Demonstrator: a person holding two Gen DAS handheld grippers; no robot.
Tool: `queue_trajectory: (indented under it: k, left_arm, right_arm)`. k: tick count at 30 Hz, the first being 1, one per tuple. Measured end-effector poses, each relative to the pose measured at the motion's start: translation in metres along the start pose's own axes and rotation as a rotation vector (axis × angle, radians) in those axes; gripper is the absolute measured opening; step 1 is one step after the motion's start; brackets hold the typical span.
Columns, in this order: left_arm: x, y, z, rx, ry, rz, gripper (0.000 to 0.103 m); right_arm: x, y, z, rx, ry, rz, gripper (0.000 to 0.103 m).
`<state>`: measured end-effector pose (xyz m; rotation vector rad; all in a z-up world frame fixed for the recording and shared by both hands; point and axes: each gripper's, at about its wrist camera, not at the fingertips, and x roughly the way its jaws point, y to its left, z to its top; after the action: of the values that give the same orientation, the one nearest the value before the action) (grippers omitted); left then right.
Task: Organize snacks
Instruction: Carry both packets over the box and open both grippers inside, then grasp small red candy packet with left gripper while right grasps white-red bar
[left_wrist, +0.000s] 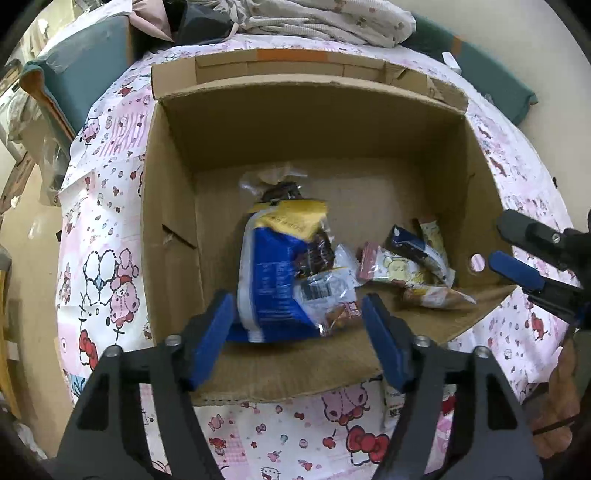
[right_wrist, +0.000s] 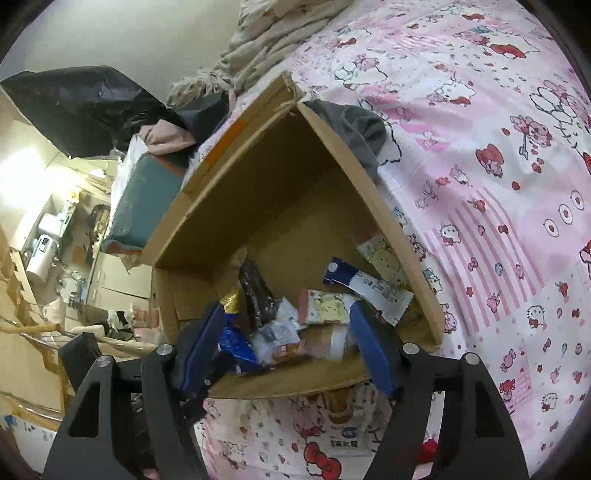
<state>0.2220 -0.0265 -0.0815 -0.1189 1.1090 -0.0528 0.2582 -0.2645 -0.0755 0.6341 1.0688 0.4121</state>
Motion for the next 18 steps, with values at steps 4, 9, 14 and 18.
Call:
queue_trajectory:
  k: [4, 9, 14, 18]
  left_arm:
    - [-0.006, 0.0, 0.001, -0.002, -0.016, -0.019, 0.07]
    - [-0.012, 0.001, 0.0, -0.005, -0.026, -0.012, 0.07]
    - [-0.024, 0.004, -0.005, -0.014, -0.042, -0.01, 0.07]
    - [-0.032, 0.006, -0.013, -0.014, -0.046, -0.008, 0.07]
  right_arm:
    - [-0.004, 0.005, 0.001, -0.024, -0.009, 0.015, 0.074]
    - [-0.009, 0.005, 0.0, -0.021, -0.015, 0.01, 0.074]
    - [-0.022, 0.001, -0.002, -0.006, -0.037, 0.009, 0.074]
    - [-0.034, -0.003, -0.007, 0.01, -0.051, 0.002, 0.074]
